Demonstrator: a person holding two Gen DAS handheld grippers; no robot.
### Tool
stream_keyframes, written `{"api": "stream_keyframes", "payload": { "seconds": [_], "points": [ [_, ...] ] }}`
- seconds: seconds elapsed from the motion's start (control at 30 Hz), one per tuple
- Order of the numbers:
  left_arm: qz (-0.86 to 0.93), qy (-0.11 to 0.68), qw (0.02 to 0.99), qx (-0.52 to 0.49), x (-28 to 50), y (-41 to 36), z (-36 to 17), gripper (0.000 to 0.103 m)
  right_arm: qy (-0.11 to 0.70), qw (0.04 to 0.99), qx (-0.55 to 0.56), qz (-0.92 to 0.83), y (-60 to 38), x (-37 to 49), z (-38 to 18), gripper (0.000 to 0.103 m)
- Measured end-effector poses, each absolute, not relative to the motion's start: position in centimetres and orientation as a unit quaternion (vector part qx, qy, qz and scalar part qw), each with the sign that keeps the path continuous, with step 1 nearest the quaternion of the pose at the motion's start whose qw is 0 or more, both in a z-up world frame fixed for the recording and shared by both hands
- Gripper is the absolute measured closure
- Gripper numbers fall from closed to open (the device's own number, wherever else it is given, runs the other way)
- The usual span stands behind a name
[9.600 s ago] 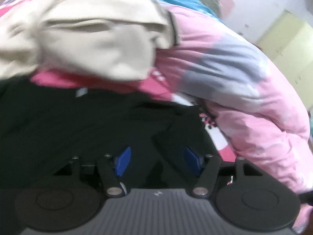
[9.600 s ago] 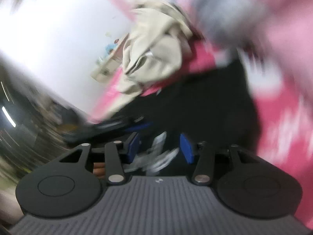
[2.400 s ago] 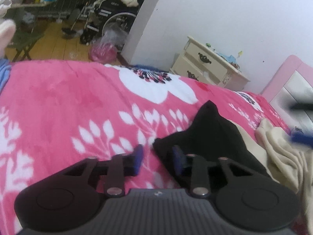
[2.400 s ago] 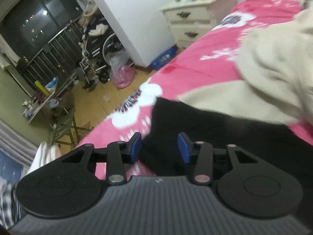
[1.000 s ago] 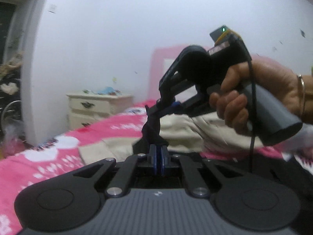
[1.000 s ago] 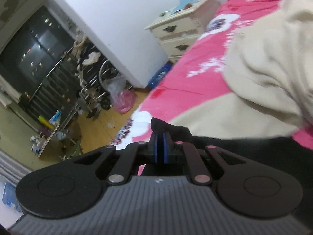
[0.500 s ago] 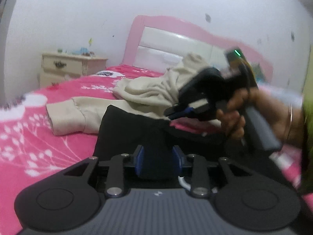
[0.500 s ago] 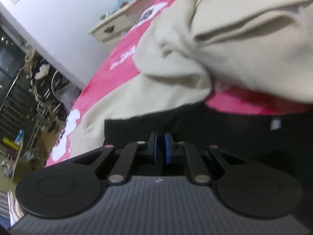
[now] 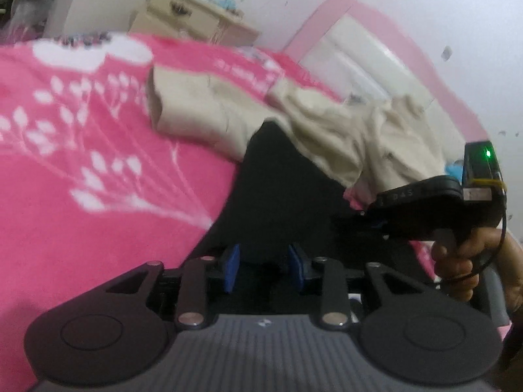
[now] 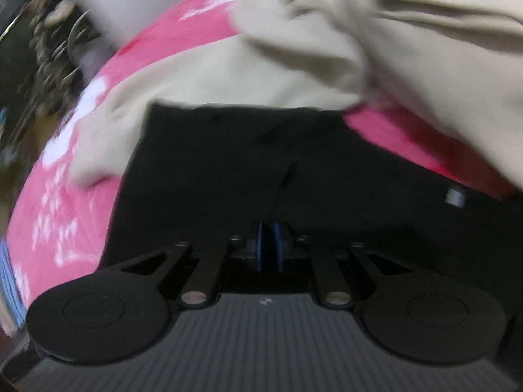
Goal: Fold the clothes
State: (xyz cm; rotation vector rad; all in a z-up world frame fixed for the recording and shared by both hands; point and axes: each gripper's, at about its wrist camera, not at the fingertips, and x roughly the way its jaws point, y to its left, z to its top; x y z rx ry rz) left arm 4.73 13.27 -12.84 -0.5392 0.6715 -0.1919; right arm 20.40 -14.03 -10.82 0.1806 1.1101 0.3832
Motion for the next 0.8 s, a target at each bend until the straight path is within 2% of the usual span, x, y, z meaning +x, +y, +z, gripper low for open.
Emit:
{"api": "stream_keyframes", "payload": {
  "seconds": [0.17,0.23,0.33,0.4,0.57,0.7,0.8],
  "points": [
    [-0.17,0.28,0.927,-0.18,4.5,10.7,-10.8,0.069,0.481,0.839,0.037,0.25,-12.5,20.0,-8.8,0.094],
    [-0.216,0.292,0.921,-0.142,5.2,8.5,-10.7,0.066,0.48,0.834,0.025,0.269,-11.6,20.6,-9.0,0.094],
    [-0.237,0.333,0.907,-0.103,6.7,5.6,-12.4,0.068,0.496,0.821,0.026,0.282,-10.8,21.8,-9.8,0.094],
    [-0.237,0.37,0.893,-0.1,7.5,4.9,-14.0,0.07,0.508,0.819,0.03,0.265,-10.8,22.2,-10.4,0.094],
    [-0.265,0.377,0.879,-0.119,6.6,6.0,-14.3,0.071,0.475,0.858,0.069,0.181,-13.7,23.0,-9.1,0.094],
    [-0.286,0.326,0.893,-0.121,5.6,7.3,-12.2,0.071,0.469,0.845,0.054,0.252,-13.6,22.2,-7.2,0.094],
    [-0.271,0.304,0.904,-0.132,6.7,7.6,-11.7,0.067,0.503,0.803,0.016,0.318,-12.0,21.8,-7.5,0.094]
  ]
}}
